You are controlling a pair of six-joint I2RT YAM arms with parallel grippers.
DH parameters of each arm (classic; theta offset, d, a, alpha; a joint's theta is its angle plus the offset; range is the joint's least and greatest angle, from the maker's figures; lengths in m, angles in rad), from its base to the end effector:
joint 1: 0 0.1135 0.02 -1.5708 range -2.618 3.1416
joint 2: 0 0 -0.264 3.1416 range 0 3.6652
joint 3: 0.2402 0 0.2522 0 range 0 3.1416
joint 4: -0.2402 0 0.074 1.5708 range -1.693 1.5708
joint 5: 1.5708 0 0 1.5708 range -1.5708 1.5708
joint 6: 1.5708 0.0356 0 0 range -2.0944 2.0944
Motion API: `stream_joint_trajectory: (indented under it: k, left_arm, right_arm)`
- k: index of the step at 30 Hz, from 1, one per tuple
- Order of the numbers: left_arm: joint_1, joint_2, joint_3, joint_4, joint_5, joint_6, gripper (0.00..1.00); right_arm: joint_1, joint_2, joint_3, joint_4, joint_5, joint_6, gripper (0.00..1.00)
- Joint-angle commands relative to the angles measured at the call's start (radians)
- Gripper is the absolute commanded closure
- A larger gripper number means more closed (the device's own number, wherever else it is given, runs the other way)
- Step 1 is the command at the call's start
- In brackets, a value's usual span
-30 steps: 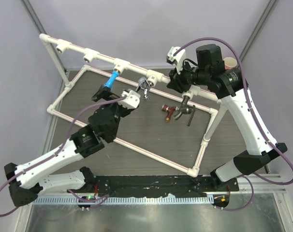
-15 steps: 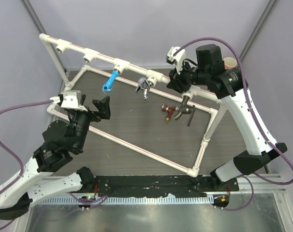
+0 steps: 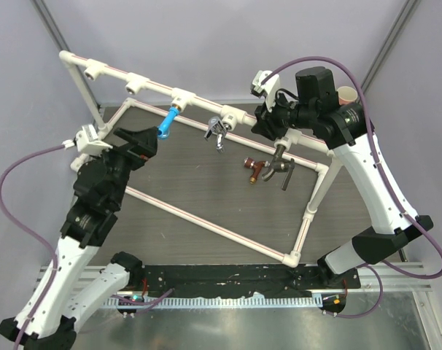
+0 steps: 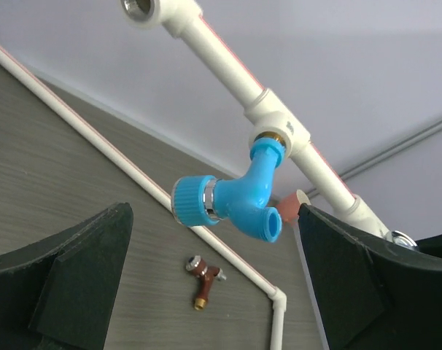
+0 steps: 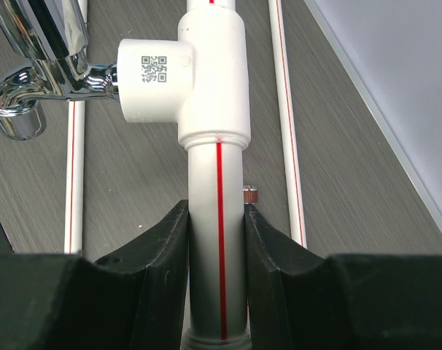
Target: Install the water faucets
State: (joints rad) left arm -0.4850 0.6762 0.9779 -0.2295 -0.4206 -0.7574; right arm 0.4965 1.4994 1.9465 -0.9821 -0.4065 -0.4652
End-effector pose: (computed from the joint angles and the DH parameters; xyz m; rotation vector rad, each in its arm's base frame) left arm 0.1274 -0.0507 0.4165 -0.5462 1.4435 -0.6800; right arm 0.2464 0.1495 0.4824 -1.1753 1.7264 0.4459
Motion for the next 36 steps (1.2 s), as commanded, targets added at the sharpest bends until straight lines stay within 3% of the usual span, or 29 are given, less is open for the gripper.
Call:
stream_joint_trajectory:
  k: [1,9,13,19,28,32,36]
  left_arm:
    - [0.112,0.06,-0.016,0.091,0.221,-0.16,0.0]
    - [0.227,0.052,-0.103,0.171,0.301,-0.381,0.01]
    - [0.237,0.033,-0.113,0.223,0.295,-0.35,0.01]
    - [0.235,0.083,0.057,0.073,0.391,-0.006,0.02]
    - [0.178,0.126,0.128,-0.027,0.471,0.426,0.05]
    - [0.082,0.166,0.143,-0.059,0.35,0.681,0.06]
    - [-0.009,0.198,0.142,-0.044,0.261,0.802,0.09]
  right_arm:
    - [0.008,-0.002,-0.011,0.028,0.0,0.068,0.99]
    - [0.008,0.007,-0.012,0.03,-0.008,0.068,0.99]
    - [0.008,0.002,-0.012,0.03,-0.006,0.068,0.99]
    - [0.008,0.007,-0.009,0.031,-0.006,0.071,0.99]
    - [0.008,0.007,-0.006,0.031,-0.011,0.079,0.99]
    - [0.008,0.004,-0.006,0.031,-0.012,0.082,0.99]
    - [0.008,0.002,-0.008,0.031,-0.014,0.082,0.99]
